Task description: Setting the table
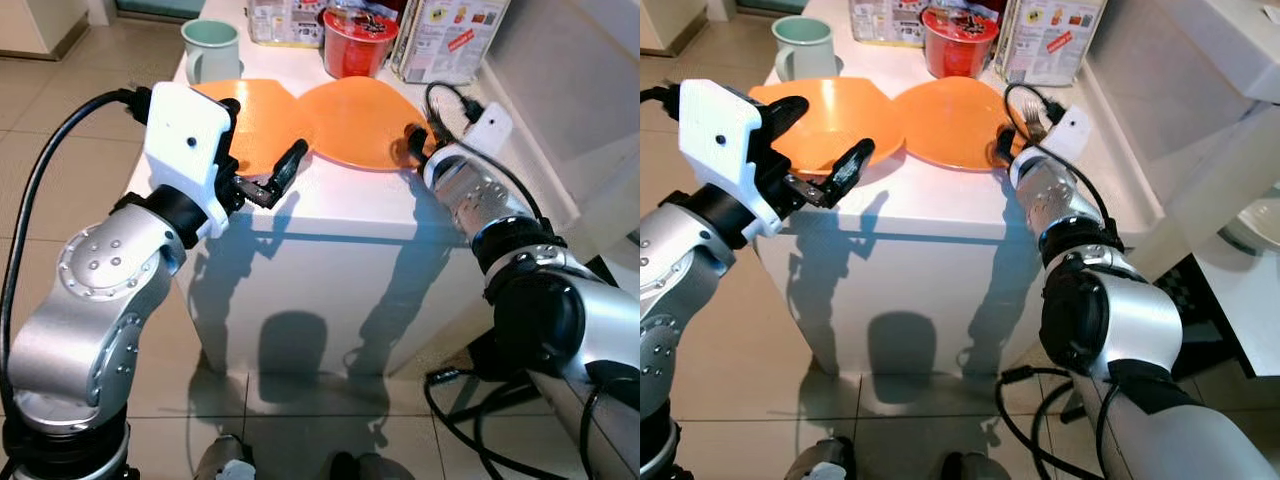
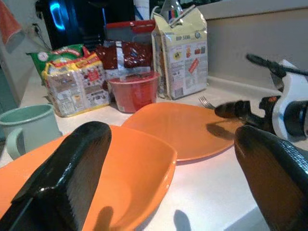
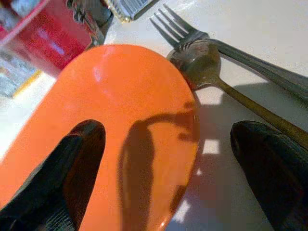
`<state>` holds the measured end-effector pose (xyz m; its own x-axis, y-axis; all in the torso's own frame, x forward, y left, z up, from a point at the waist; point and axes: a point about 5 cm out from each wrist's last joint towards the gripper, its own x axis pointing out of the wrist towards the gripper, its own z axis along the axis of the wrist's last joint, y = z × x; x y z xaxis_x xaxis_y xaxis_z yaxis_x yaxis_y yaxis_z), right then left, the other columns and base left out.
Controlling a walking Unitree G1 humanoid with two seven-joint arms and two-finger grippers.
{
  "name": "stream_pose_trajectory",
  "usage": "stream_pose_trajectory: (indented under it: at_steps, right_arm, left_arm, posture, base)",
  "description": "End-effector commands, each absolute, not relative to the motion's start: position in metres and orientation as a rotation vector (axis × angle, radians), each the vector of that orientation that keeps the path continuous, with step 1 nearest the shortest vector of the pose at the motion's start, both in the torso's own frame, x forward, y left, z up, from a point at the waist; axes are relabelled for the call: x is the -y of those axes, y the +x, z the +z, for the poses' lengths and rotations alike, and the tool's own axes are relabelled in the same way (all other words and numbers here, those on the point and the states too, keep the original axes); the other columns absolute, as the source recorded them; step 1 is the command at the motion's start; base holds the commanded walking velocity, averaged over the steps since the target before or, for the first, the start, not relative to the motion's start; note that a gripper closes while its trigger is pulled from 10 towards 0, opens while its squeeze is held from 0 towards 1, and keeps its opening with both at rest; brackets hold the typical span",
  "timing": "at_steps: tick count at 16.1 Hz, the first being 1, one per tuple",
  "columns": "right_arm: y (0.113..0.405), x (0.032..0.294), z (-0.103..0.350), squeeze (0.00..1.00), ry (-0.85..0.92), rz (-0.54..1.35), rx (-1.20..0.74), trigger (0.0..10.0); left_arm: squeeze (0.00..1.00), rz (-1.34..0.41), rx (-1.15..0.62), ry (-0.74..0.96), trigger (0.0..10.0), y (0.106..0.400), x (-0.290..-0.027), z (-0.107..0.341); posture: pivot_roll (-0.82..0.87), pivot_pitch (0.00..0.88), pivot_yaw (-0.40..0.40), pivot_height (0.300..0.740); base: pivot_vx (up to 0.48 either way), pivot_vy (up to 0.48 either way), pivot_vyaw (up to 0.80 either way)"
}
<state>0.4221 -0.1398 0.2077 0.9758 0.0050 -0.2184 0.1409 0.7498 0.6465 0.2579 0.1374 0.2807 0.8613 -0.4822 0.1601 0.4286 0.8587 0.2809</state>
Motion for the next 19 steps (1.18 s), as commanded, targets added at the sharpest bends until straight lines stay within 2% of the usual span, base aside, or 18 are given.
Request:
stream_pose_trajectory:
  at_steps: [1,3,4,5,6,16,19]
  right_arm:
    - [0.422,0.139,0.206,0.0,0.775,-0.067,-0.235,10.0]
    - [0.423,0.137,0.21,0.0,0.792,-0.051,-0.23,10.0]
    - [0.423,0.136,0.211,0.0,0.802,-0.043,-0.232,6.2]
    - [0.423,0.135,0.211,0.0,0.815,-0.039,-0.236,1.6]
    - [0.423,0.134,0.21,0.0,0.827,-0.036,-0.242,0.0]
    - [0.422,0.12,0.215,0.0,0.857,0.081,-0.307,0.0]
    - [0.422,0.121,0.214,0.0,0.885,0.064,-0.314,0.0]
  left_arm:
    - [0.0,-0.517,0.247,0.252,10.0,0.252,-0.132,0.285]
    - [0.0,-0.526,0.245,0.251,10.0,0.251,-0.131,0.284]
    - [0.0,-0.526,0.244,0.25,10.0,0.25,-0.131,0.284]
    - [0.0,-0.527,0.243,0.247,10.0,0.25,-0.13,0.284]
    - [0.0,-0.53,0.241,0.245,10.0,0.25,-0.13,0.284]
    - [0.0,-0.564,0.216,0.244,10.0,0.248,-0.127,0.282]
    - [0.0,-0.564,0.22,0.243,10.0,0.248,-0.127,0.283]
  posture:
    - [0.11,0.185,-0.14,0.74]
    - [0.11,0.181,-0.141,0.74]
    - [0.11,0.178,-0.141,0.74]
    - [0.11,0.176,-0.14,0.74]
    - [0.11,0.176,-0.14,0.74]
    - [0.11,0.162,-0.142,0.74]
    - [0.11,0.156,-0.144,0.74]
  base:
    - [0.0,0.0,0.0]
    - [0.0,0.0,0.0]
    - [0.0,0.0,0.0]
    - [0.0,0.0,0.0]
    - [0.0,0.0,0.0]
    - [0.0,0.0,0.0]
    - [0.0,0.0,0.0]
